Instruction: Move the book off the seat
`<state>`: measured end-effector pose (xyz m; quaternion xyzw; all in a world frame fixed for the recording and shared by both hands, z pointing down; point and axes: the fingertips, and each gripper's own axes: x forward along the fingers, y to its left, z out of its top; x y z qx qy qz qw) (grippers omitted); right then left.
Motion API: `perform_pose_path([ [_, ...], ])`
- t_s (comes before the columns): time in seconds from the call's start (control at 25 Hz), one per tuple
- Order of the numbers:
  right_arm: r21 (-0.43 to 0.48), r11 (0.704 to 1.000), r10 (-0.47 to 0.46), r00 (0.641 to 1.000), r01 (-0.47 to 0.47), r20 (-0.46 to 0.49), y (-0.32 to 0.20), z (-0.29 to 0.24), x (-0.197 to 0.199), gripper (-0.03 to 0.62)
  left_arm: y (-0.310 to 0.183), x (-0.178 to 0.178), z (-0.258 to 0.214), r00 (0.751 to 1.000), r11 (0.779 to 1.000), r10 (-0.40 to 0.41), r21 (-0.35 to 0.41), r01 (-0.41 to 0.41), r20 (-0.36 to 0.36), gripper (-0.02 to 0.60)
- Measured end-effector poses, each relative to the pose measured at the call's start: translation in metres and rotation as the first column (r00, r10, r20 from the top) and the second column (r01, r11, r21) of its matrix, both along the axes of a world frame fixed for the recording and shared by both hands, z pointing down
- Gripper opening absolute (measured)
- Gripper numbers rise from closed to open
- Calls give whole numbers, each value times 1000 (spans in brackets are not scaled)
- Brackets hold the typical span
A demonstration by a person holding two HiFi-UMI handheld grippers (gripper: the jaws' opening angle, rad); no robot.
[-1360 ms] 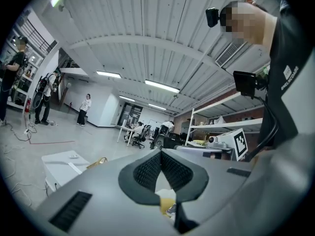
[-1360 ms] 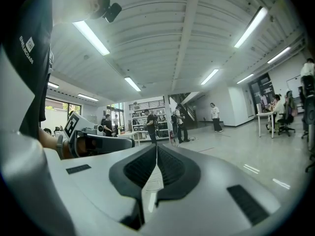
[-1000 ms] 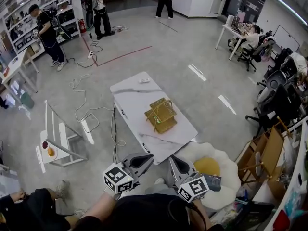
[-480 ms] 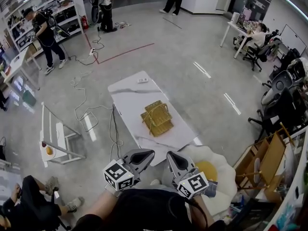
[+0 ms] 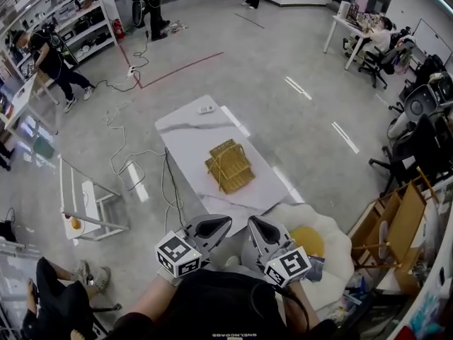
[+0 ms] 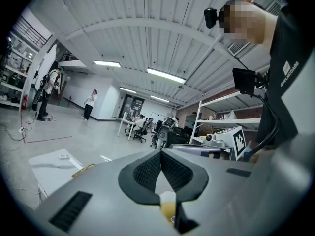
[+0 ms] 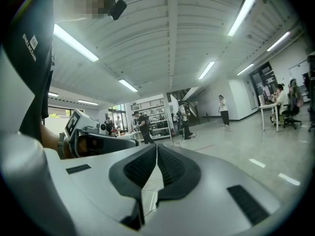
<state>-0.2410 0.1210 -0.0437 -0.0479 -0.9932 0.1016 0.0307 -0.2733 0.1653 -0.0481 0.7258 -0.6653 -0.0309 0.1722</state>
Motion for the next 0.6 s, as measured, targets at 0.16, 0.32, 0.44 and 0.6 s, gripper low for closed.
perform_pose_path([
  [0.16,-26,999,36,999,-36,-8,-9,5,1,15,-10,-1,7,999,999,35,-22,-35,-6,6],
  [0.32,-29,996,85,996,-86,-16,-19,9,1,15,-21,-2,13,995,995,95,-41,-95,-9,6],
  [0.44,-24,990,140,990,-140,-24,-25,11,2,15,-32,-4,17,988,986,156,-54,-157,-14,6],
  [0.6,-52,970,234,971,-236,-43,-39,20,12,15,-48,1,21,967,965,252,-68,-253,-21,6],
])
